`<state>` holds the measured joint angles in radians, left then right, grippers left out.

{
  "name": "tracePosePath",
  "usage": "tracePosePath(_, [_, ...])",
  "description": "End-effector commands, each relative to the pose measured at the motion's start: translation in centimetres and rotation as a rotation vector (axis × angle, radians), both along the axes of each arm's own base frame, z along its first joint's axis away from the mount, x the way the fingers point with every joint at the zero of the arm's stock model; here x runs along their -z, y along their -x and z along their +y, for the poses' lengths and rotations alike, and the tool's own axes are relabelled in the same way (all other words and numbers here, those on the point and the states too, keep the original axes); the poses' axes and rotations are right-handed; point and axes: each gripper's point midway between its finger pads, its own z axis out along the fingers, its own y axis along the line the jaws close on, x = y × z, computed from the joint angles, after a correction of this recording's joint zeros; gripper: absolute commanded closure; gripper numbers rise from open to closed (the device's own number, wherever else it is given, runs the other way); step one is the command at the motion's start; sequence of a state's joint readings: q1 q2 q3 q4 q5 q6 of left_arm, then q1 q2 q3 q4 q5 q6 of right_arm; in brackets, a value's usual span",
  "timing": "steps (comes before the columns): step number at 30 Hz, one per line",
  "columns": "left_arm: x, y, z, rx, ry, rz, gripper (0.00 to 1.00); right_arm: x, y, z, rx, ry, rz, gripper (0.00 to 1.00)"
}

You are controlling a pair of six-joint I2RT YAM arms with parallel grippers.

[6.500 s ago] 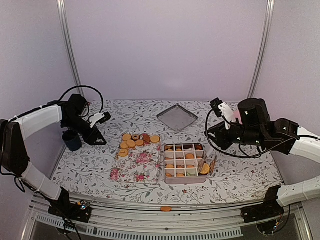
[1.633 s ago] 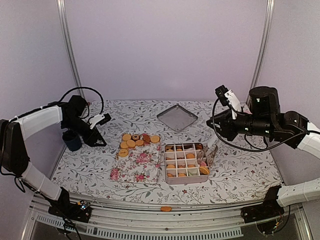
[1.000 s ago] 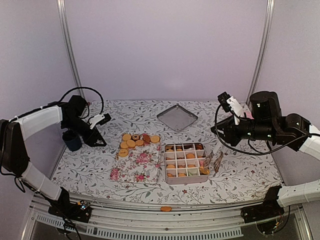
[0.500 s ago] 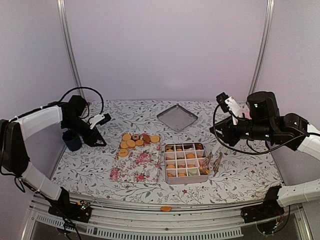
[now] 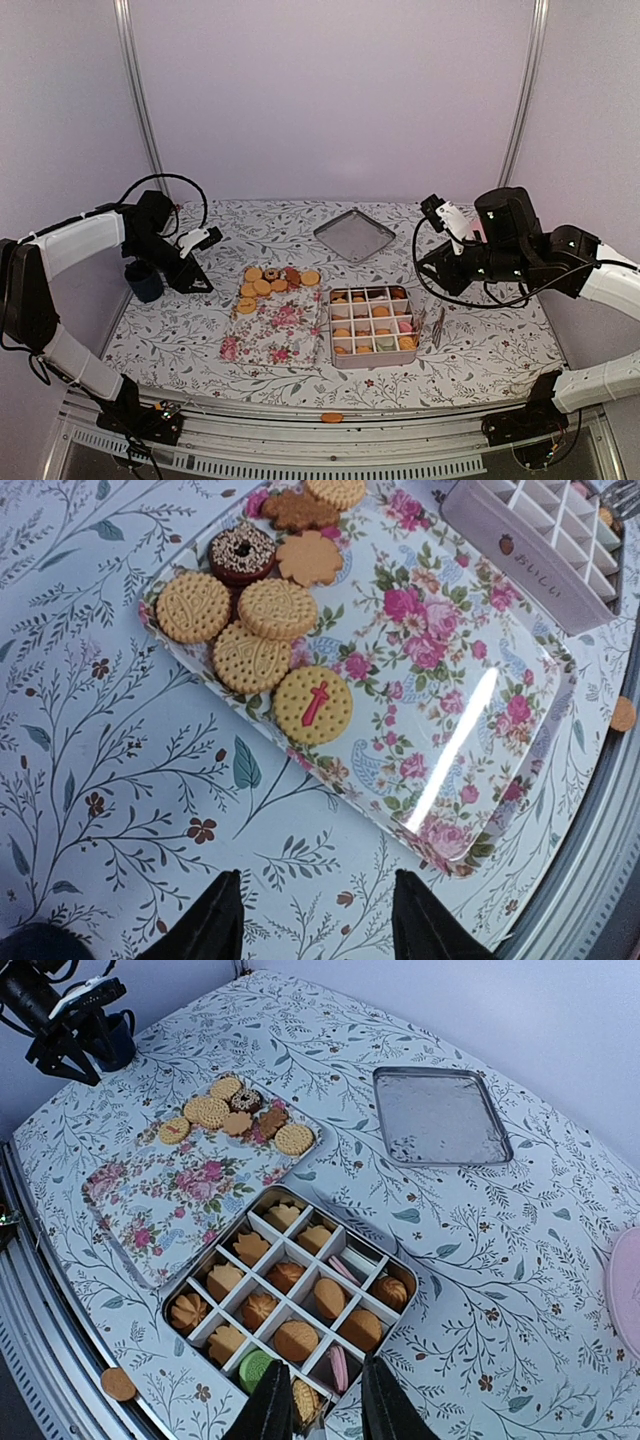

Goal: Pack the cookies
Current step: Adjust the fake cookies on the plate, then place the clamp on the plate.

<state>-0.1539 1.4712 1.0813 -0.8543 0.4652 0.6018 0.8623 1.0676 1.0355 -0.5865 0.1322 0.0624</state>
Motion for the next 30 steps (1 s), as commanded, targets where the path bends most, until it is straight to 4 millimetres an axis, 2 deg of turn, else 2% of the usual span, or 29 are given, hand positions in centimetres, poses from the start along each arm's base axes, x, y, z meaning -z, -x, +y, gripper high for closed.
tracePosePath(1, [-0.2, 0.3, 0.0, 0.007, 0.02, 0.001, 0.48, -2.8, -0.4, 0.1, -0.002, -0.04, -0.044, 1.0])
tracePosePath(5, [-0.4, 0.2, -0.1, 0.006, 0.025, -0.001, 0.48, -7.2, -0.3, 1.1, -0.04, -0.145, -0.109, 1.0])
tracePosePath(8, [-1.0, -0.3, -0.3, -0.01, 0.043, -0.016, 0.4, -9.3, -0.4, 2.8, -0.096, -0.235, -0.147, 1.0])
tracePosePath(14, [-3.6, -0.4, -1.4, 0.009, 0.12, -0.06, 0.24, -11.5, -0.6, 9.5, -0.302, -0.471, -0.143, 0.98])
tracePosePath(17, [-3.4, 0.0, -1.4, 0.018, 0.121, -0.054, 0.23, -11.3, -2.2, 13.2, -0.343, -0.584, -0.095, 0.99])
tracePosePath(19, [-3.2, 0.4, -1.6, 0.031, 0.134, -0.042, 0.24, -10.2, -3.6, 16.0, -0.357, -0.615, -0.017, 0.99])
tracePosePath(24, [-2.1, 1.0, -1.5, 0.038, 0.129, -0.042, 0.24, -3.6, -8.2, 20.9, -0.231, -0.641, 0.223, 0.95])
tracePosePath(28, [-1.0, 1.4, -1.3, 0.037, 0.117, -0.031, 0.24, 1.5, -10.8, 22.8, -0.095, -0.653, 0.353, 0.95])
tracePosePath(30, [-0.6, 1.5, -1.3, 0.038, 0.115, -0.026, 0.24, 3.9, -11.7, 23.3, -0.028, -0.664, 0.421, 0.92])
